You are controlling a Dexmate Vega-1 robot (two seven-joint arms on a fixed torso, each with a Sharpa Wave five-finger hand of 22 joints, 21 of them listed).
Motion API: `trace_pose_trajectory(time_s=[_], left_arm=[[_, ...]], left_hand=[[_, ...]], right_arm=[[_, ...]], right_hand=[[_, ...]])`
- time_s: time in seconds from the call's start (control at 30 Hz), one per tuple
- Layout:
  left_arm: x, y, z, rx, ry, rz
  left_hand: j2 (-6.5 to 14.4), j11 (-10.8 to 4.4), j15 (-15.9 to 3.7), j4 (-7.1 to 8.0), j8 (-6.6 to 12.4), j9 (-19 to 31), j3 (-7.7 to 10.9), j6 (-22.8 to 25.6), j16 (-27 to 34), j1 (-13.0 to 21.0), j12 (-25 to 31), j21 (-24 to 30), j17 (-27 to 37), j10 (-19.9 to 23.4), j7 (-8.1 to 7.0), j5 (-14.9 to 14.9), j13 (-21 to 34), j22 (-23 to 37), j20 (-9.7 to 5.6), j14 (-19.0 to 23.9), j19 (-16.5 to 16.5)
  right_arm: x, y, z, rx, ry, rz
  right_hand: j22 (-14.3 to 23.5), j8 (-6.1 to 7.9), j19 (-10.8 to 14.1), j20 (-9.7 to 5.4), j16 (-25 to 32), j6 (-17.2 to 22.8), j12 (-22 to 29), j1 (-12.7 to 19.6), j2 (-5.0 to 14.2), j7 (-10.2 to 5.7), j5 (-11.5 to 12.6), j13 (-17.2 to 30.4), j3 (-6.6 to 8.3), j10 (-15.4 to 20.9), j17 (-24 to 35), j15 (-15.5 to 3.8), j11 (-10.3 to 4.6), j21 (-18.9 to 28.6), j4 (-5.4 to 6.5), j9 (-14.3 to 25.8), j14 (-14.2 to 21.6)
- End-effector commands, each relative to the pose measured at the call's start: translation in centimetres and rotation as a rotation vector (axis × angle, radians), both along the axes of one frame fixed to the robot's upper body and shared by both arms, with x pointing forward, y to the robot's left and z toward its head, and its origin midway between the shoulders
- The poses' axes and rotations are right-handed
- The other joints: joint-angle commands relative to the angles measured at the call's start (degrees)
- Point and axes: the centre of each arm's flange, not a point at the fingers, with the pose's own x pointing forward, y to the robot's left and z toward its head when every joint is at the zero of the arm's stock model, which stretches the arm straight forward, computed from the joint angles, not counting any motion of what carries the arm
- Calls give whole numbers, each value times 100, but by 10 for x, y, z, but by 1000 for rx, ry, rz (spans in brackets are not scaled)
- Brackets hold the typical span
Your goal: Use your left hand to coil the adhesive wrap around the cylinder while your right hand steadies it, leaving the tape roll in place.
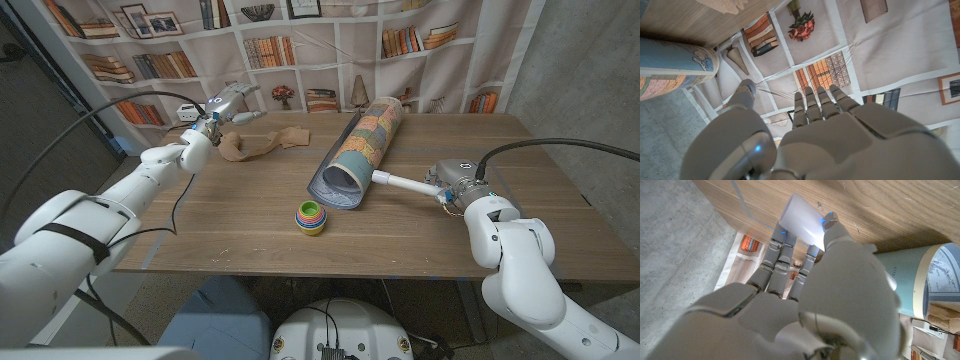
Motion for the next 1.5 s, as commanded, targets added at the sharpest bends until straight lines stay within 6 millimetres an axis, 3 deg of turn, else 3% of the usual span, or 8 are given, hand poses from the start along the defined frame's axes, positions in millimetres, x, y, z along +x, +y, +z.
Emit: trace_pose_trajectory(time_s=[0.03, 0.17, 0.2, 0.5, 1.5], left_arm=[[1, -1, 0, 64, -12, 26], [1, -2, 0, 80, -10, 30], [1, -3, 0, 80, -14, 37], [0, -4, 1, 122, -3, 63], [-4, 3, 4, 189, 41, 170]], left_hand=[[-25, -97, -48, -18, -12, 25, 95, -11, 8, 216, -15, 13, 15, 6, -67, 14, 28, 21, 4, 60, 58], [-64, -134, -121, -26, -9, 27, 123, -19, 18, 400, -9, 10, 19, 29, -120, 12, 42, 23, 51, 119, 58], [-104, -138, -126, -15, 83, 40, 135, 213, 13, 560, -8, 10, 23, 33, -124, 6, 57, 26, 53, 138, 60], [-180, -232, -189, 25, 161, 93, 101, 436, 98, 840, 28, 31, 54, 108, -166, -7, 108, 40, 182, 403, 107], [-123, -185, -94, 135, 180, 147, -15, 514, 131, 1022, 138, 33, 104, 286, -92, -18, 224, 54, 313, 491, 87]], right_arm=[[3, -1, -1, 0, 7, -9], [3, -1, -1, 0, 7, -11], [3, -1, -1, 0, 8, -12], [2, -1, -3, 4, 6, -17], [-4, -5, -8, 13, -13, -33]], right_hand=[[32, -3, -33, -643, -23, 60, 7, 102, 132, -23, 28, 28, 299, 356, 22, -1565, -316, 34, -9, 15, 842], [31, -13, -39, -641, -33, 53, -1, 101, 131, -25, 28, 33, 305, 350, 31, -1565, -315, 47, -9, 18, 850], [30, -12, -40, -641, -34, 57, -2, 101, 131, -25, 28, 32, 306, 353, 32, -1565, -316, 49, -9, 19, 851], [29, -25, -58, -639, -58, 61, -14, 98, 125, -25, 26, 41, 317, 358, 53, -1565, -316, 76, -9, 26, 858], [26, -68, -126, -642, -140, 81, -73, 99, 111, -32, -21, 74, 354, 366, 131, -1565, -317, 182, -12, 54, 880]])
